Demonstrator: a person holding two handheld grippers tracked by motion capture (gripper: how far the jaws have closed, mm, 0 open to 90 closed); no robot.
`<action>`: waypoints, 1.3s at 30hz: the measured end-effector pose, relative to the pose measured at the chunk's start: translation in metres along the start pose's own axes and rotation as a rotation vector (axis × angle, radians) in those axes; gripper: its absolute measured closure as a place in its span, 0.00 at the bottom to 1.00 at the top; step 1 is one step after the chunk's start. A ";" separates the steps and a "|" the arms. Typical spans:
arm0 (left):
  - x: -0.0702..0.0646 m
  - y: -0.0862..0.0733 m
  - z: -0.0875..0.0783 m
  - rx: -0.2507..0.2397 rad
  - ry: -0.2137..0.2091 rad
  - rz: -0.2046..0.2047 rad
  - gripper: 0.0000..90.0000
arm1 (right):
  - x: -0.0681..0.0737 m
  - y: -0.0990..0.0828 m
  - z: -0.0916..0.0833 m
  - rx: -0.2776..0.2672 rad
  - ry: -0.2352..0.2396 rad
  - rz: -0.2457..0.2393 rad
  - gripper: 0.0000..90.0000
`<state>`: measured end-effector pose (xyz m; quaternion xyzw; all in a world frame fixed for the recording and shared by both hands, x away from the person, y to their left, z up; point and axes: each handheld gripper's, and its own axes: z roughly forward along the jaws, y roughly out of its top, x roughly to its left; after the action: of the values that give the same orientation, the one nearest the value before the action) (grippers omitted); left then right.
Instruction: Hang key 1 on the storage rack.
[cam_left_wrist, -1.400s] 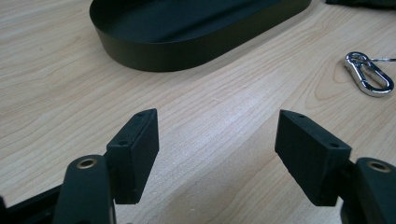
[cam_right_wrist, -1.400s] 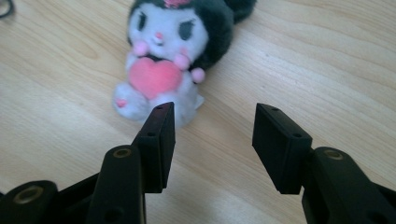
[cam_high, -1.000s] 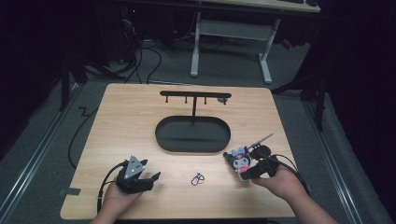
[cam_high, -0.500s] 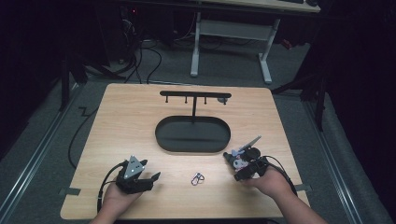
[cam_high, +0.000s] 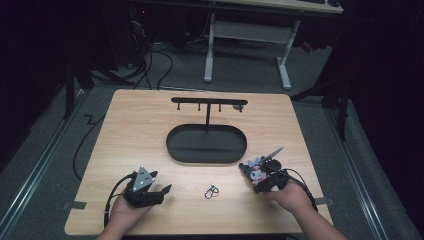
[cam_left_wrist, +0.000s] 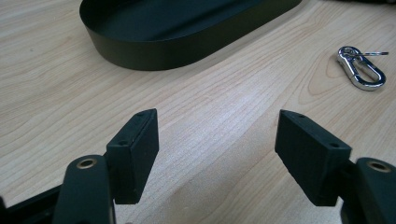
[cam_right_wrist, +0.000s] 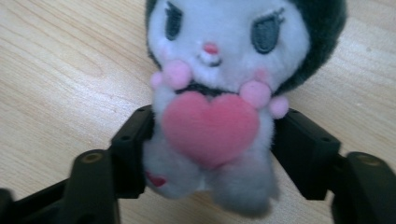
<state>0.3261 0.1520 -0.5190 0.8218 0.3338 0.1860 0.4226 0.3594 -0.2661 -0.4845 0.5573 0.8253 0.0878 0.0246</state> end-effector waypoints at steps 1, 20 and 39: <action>0.000 0.000 0.000 0.000 0.000 0.000 0.35 | 0.000 0.000 -0.003 -0.026 -0.001 -0.008 0.49; 0.000 -0.001 -0.001 -0.014 -0.001 0.002 0.34 | 0.002 0.000 -0.022 -0.052 0.012 -0.073 0.54; -0.001 -0.001 0.000 -0.018 0.002 0.006 0.34 | -0.006 0.002 -0.049 -0.065 0.015 -0.081 0.54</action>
<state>0.3250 0.1523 -0.5197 0.8187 0.3302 0.1913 0.4291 0.3569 -0.2769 -0.4362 0.5215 0.8442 0.1177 0.0398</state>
